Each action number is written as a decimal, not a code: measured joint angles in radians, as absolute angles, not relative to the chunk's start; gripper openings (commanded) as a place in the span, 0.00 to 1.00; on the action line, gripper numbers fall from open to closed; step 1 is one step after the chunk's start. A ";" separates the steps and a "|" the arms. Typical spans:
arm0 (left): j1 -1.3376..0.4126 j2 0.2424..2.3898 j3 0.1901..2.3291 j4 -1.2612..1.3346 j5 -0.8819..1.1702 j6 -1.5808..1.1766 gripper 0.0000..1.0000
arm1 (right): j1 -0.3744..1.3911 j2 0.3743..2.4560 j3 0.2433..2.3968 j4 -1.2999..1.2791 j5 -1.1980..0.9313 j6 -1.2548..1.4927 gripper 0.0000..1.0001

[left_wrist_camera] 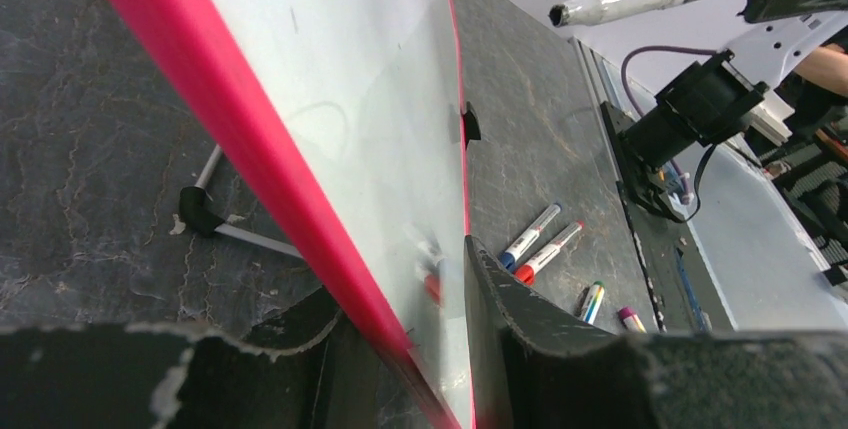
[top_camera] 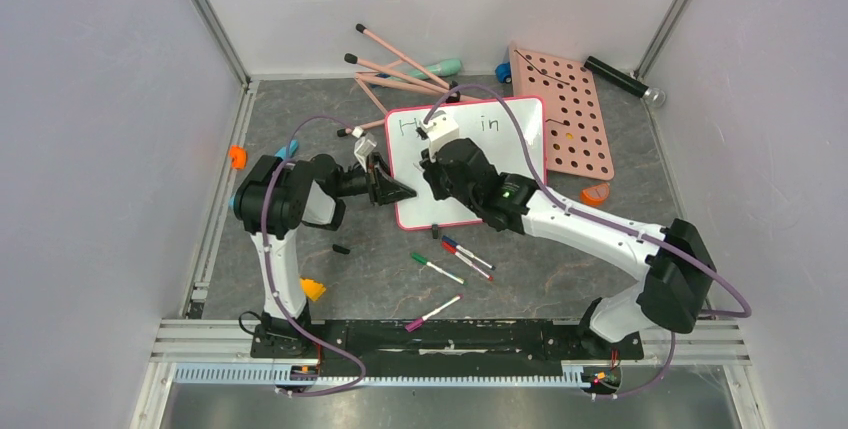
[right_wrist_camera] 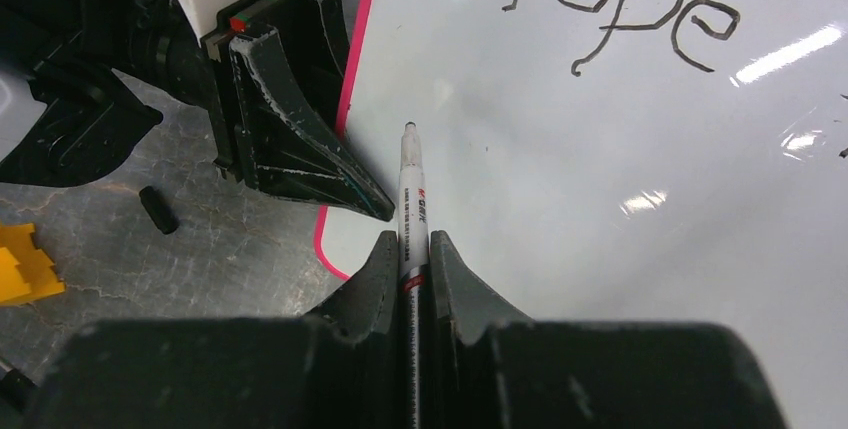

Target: Write a sentence on the whiteboard

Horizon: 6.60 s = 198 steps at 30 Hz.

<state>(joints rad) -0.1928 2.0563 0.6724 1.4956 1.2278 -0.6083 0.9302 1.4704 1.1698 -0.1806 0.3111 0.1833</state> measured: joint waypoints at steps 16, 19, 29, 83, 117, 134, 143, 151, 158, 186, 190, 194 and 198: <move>-0.191 2.082 0.677 1.494 1.321 -0.531 0.22 | 0.963 1.534 1.203 -0.183 0.392 0.183 0.00; -0.189 2.078 0.669 1.497 1.321 -0.529 0.21 | 0.970 1.536 1.208 -0.188 0.408 0.183 0.00; -0.187 2.079 0.665 1.496 1.321 -0.530 0.19 | 1.000 1.539 1.211 -0.193 0.441 0.183 0.00; -0.187 2.079 0.669 1.494 1.330 -0.531 0.21 | 1.011 1.675 1.340 -0.271 0.521 0.138 0.00; -0.187 2.079 0.673 1.491 1.338 -0.530 0.21 | 1.009 1.625 1.295 -0.244 0.457 0.128 0.00; -0.187 2.079 0.674 1.491 1.340 -0.531 0.21 | 0.983 1.571 1.281 -0.227 0.485 0.122 0.00; -0.187 2.079 0.674 1.491 1.341 -0.531 0.21 | 0.978 1.599 1.272 -0.227 0.495 0.121 0.00; -0.187 2.079 0.674 1.489 1.338 -0.533 0.21 | 0.979 1.600 1.219 -0.225 0.481 0.130 0.00; -0.187 2.079 0.674 1.486 1.336 -0.533 0.21 | 0.980 1.597 1.204 -0.222 0.464 0.138 0.00; -0.187 2.079 0.677 1.480 1.335 -0.533 0.21 | 0.945 1.598 1.249 -0.226 0.468 0.126 0.00; -0.187 2.079 0.677 1.481 1.337 -0.533 0.21 | 0.943 1.589 1.241 -0.226 0.467 0.126 0.00; -0.187 2.079 0.678 1.480 1.337 -0.533 0.21 | 0.934 1.568 1.209 -0.225 0.456 0.131 0.00; -0.187 2.080 0.678 1.479 1.336 -0.533 0.21 | 0.932 1.557 1.178 -0.221 0.435 0.139 0.00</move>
